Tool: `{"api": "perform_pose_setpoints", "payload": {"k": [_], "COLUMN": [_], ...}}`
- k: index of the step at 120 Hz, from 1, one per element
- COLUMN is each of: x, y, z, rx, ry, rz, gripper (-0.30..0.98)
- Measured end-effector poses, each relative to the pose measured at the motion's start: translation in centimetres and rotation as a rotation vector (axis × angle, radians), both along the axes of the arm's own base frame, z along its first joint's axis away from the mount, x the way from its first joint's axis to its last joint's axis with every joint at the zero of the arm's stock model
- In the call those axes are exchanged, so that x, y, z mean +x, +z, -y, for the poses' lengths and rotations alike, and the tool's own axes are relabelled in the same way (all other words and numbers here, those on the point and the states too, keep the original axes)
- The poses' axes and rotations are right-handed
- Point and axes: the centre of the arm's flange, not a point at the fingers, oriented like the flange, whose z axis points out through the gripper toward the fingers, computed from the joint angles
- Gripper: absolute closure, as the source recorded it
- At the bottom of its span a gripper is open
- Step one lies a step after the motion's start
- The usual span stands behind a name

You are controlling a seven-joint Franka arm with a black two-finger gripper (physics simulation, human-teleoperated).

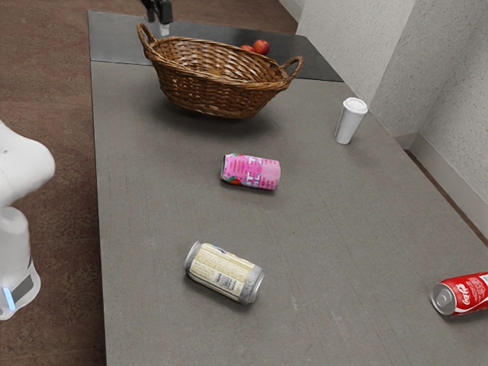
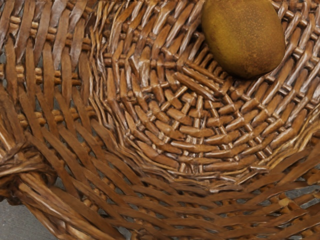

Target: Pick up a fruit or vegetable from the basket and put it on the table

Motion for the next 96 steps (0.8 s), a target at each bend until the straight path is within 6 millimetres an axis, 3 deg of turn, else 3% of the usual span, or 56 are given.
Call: {"api": "perform_pose_setpoints", "payload": {"k": [18,36,44,52,58,73,96], "x": [0.0,4.3,6.7,9.8,10.9,10.7,9.6], "y": [-0.8,0.2,0.0,-0.3,-1.2,-4.7,-5.2], "z": [-3.3,-3.7,-2.2,0.7,1.7,1.1,0.5], "rx": [0.005,0.053,0.059,0.062,0.058,0.015,0.001], "ry": [0.024,0.001,-0.04,-0.107,-0.133,-0.122,-0.093], "rz": [0.024,0.042,0.036,0.023,0.003,-0.083,-0.142], "gripper": [0.02,0.02,0.02,0.02,0.02,0.02,0.02]}}
